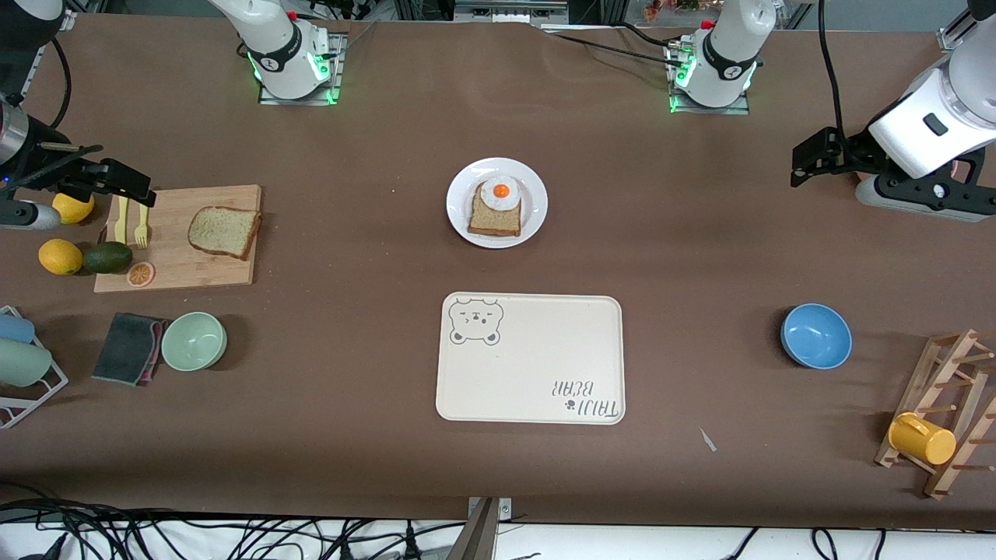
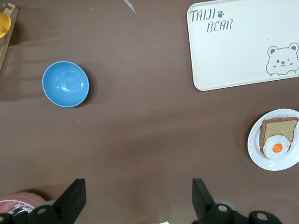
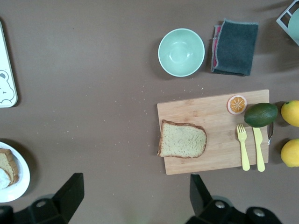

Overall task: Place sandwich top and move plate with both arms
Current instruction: 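Move the right gripper toward the bread slice on the cutting board, then lower the right gripper onto the bread slice edge and grasp it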

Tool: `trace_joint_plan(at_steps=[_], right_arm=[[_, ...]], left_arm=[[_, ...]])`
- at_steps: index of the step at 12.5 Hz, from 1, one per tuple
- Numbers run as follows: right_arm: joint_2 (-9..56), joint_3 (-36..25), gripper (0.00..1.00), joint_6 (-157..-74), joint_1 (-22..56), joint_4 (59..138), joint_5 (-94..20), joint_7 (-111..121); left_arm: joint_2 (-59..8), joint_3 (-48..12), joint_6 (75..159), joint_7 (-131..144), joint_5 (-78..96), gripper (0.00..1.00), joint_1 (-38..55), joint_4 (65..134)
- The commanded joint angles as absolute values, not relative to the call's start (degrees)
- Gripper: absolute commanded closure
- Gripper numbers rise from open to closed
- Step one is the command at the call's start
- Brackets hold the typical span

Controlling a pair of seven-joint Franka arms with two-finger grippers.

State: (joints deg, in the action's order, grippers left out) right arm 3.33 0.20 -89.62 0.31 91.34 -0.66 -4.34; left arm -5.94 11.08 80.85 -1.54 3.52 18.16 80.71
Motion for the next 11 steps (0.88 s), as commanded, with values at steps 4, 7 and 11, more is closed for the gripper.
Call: trace_joint_plan(at_steps=[4, 7, 11], right_arm=[[1.93, 0.70, 0.00, -91.40, 0.26, 93.69, 0.09, -5.01], [1.85, 0.79, 0.00, -93.24, 0.35, 95.70, 0.79, -5.01], [2.02, 0.61, 0.00, -94.83, 0.35, 97.73, 0.97, -4.83]], left_arm=[[-6.59, 10.90, 79.80, -1.85, 1.93, 0.00, 18.37, 78.93], [-6.59, 10.99, 79.80, -1.85, 1.93, 0.00, 18.37, 79.01], [-6.59, 10.99, 79.80, -1.85, 1.93, 0.00, 18.37, 79.01]])
